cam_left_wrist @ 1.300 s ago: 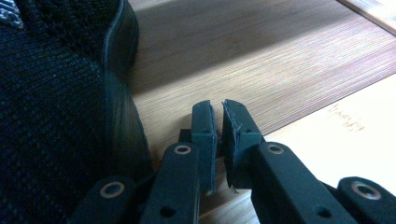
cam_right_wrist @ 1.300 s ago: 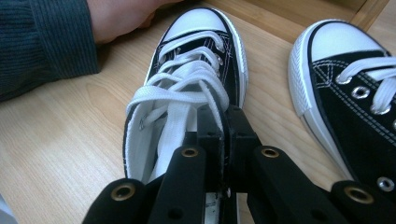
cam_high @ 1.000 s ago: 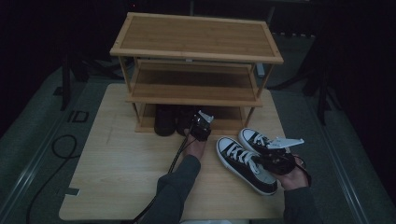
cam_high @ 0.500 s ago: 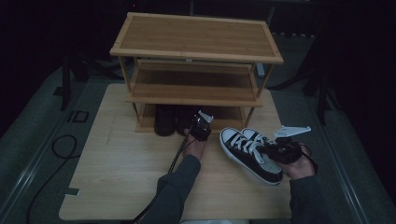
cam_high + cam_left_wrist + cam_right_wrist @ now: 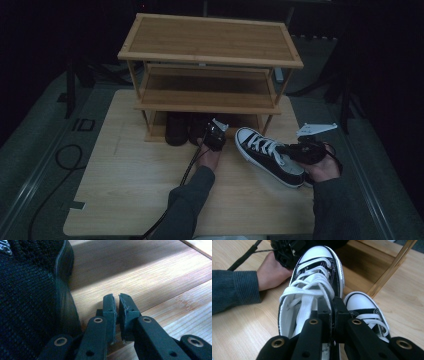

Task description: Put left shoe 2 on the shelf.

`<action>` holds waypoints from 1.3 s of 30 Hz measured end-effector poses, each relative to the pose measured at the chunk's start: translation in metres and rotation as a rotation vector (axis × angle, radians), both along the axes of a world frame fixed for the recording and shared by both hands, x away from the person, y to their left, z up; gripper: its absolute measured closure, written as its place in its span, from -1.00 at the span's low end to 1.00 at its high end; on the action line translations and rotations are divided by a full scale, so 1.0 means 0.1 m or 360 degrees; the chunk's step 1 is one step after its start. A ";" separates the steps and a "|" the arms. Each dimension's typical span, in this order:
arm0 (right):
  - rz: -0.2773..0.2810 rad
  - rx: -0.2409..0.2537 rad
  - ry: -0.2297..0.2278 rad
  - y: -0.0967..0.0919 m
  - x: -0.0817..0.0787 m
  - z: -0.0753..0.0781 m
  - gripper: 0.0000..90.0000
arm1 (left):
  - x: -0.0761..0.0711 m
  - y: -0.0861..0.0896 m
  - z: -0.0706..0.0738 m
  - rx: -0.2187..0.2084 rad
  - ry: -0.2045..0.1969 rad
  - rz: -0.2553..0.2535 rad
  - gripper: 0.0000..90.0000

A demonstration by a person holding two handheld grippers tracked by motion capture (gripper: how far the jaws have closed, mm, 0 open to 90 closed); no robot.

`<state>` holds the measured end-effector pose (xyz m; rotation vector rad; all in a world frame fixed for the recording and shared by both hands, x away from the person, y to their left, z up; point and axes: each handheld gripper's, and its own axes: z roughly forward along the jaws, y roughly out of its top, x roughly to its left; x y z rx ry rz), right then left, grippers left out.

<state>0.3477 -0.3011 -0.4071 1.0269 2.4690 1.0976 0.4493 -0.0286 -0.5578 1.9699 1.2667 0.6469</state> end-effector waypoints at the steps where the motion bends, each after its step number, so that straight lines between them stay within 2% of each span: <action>1: 0.0002 0.0004 -0.0002 -0.01 0.01 0.02 0.93 | 0.00 0.00 0.00 0.0000 0.0000 0.0000 0.87; 6: 0.0018 0.0019 -0.0005 -0.04 0.06 0.09 0.93 | 0.00 0.00 0.00 0.0001 -0.0001 0.0000 0.87; 10: 0.0025 0.0000 -0.0009 -0.03 0.08 0.14 0.93 | 0.00 0.00 0.00 0.0000 -0.0002 0.0002 0.87; 33: 0.0110 0.0001 -0.0034 0.04 0.14 0.46 0.93 | 0.00 -0.01 0.00 -0.0004 -0.0011 0.0011 0.87; 39: 0.0145 0.0030 -0.0027 0.08 0.15 0.53 0.93 | 0.00 -0.01 0.00 0.0007 -0.0005 0.0003 0.87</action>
